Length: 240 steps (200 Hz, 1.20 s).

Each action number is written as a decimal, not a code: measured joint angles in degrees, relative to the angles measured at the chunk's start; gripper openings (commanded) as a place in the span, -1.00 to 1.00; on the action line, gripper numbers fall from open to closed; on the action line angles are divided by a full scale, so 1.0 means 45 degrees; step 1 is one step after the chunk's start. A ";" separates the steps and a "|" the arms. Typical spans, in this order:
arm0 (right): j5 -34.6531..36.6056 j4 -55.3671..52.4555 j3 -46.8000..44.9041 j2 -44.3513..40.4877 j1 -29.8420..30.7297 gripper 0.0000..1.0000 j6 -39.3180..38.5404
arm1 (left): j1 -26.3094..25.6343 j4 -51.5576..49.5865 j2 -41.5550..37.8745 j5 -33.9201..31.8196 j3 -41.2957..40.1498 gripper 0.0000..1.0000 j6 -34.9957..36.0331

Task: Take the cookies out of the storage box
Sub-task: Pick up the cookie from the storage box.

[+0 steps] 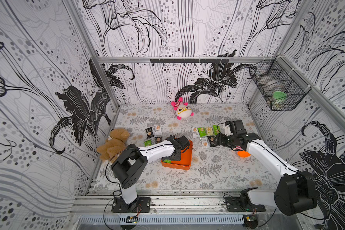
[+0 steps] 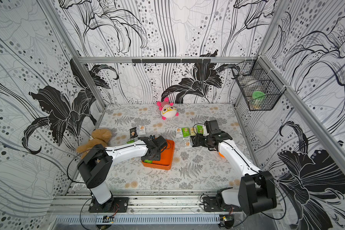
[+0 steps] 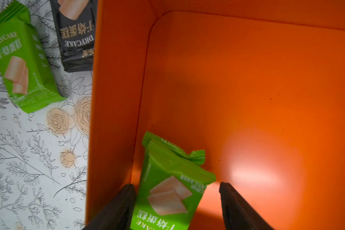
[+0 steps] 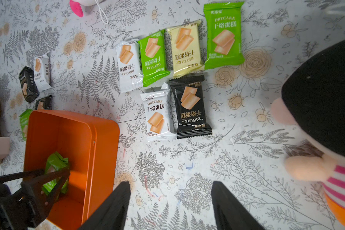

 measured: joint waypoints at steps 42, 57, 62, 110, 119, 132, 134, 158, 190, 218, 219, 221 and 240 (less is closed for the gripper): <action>0.0049 0.0005 0.0000 0.0000 0.0000 0.41 0.0000 | -0.0024 0.0194 0.0097 0.0369 0.0350 0.42 -0.0058; 0.0049 0.0005 0.0005 0.0000 0.0000 0.41 0.0005 | -0.0024 0.0107 0.0126 0.0321 0.0631 0.43 -0.0044; 0.0049 0.0005 0.0005 0.0000 0.0000 0.41 0.0005 | -0.0024 0.0068 0.0126 0.0282 0.0704 0.44 -0.0034; 0.0049 0.0010 0.0005 0.0000 0.0000 0.41 0.0005 | -0.0024 -0.0359 0.0301 0.0175 0.0874 0.46 0.0665; 0.0053 0.0005 0.0005 0.0000 0.0000 0.41 0.0005 | -0.0024 -0.0423 0.0355 0.0175 0.0869 0.46 0.0840; 0.0092 0.0005 0.0005 0.0000 0.0000 0.41 0.0010 | -0.0024 -0.0491 0.0374 0.0141 0.0865 0.47 0.1064; 0.0092 0.0005 0.0005 0.0000 0.0000 0.41 0.0010 | -0.0024 -0.0500 0.0374 0.0131 0.0865 0.47 0.1073; 0.0141 0.0005 0.0005 0.0000 0.0000 0.41 0.0010 | -0.0024 -0.0520 0.0432 0.0087 0.0865 0.46 0.1375; 0.0146 -0.0024 0.0073 0.0005 0.0000 0.41 0.0019 | -0.0024 -0.0413 0.0675 0.0087 0.0738 0.44 0.1642; 0.0199 -0.0029 0.0121 0.0005 0.0000 0.41 0.0029 | -0.0005 -0.0301 0.0782 0.0092 0.0427 0.43 0.1870; 0.0204 -0.0029 0.0121 0.0005 0.0000 0.41 0.0034 | 0.0000 -0.0296 0.0782 0.0092 0.0413 0.43 0.1870; 0.0214 -0.0029 0.0126 0.0005 0.0000 0.41 0.0039 | 0.0005 -0.0291 0.0782 0.0092 0.0398 0.43 0.1875; 0.0243 -0.0029 0.0131 0.0005 0.0000 0.41 0.0063 | 0.0029 -0.0238 0.0782 0.0092 0.0291 0.41 0.1991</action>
